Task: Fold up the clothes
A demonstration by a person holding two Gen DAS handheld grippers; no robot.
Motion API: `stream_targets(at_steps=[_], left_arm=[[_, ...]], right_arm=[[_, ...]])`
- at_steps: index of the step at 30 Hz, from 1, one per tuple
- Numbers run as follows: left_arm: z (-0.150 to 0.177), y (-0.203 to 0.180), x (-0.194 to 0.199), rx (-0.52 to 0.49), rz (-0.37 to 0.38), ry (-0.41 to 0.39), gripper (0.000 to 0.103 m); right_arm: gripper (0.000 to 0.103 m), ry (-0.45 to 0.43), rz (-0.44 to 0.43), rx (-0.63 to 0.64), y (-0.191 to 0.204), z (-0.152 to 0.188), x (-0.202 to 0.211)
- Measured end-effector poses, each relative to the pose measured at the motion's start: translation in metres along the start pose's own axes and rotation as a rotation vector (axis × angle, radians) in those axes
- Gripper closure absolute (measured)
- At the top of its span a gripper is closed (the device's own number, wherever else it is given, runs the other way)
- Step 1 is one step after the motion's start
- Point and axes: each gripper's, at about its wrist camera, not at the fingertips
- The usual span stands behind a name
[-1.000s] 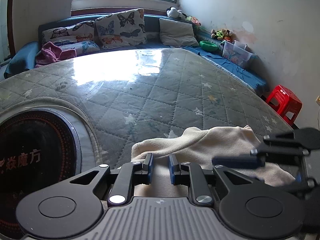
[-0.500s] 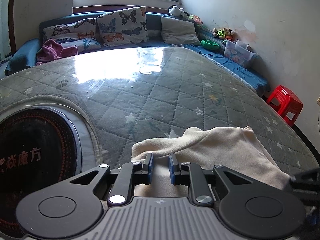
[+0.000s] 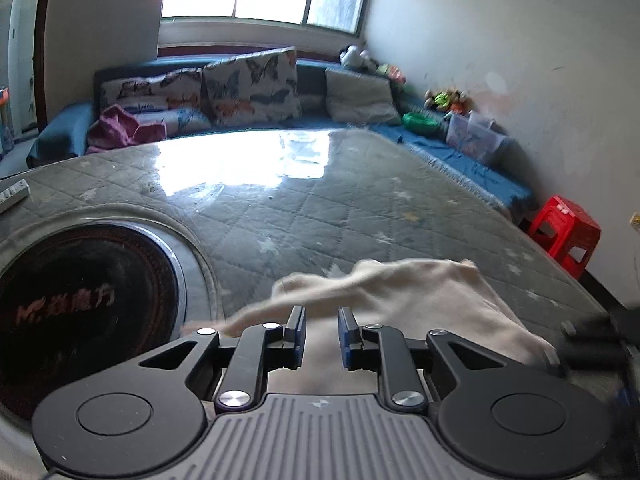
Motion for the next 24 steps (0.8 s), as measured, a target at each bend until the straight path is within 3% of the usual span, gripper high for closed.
stream_targets(at_steps=[9,24], left_arm=[[0.048,-0.005,0.03,0.04,0.002,0.002,0.084],[0.061,0.008,0.034,0.121,0.008,-0.004,0.084]], right_arm=[[0.079,0.005,0.094,-0.116,-0.027,0.018,0.011],[0.08,0.008,0.181,-0.275,-0.047,0.051,0.025]])
Point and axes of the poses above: each gripper's, at about its wrist camera, not at the fingertips, and x roughly against the way its jaws point, y to its left, z to its underside, and after that the axes turned 2 degrees about x, right-handed
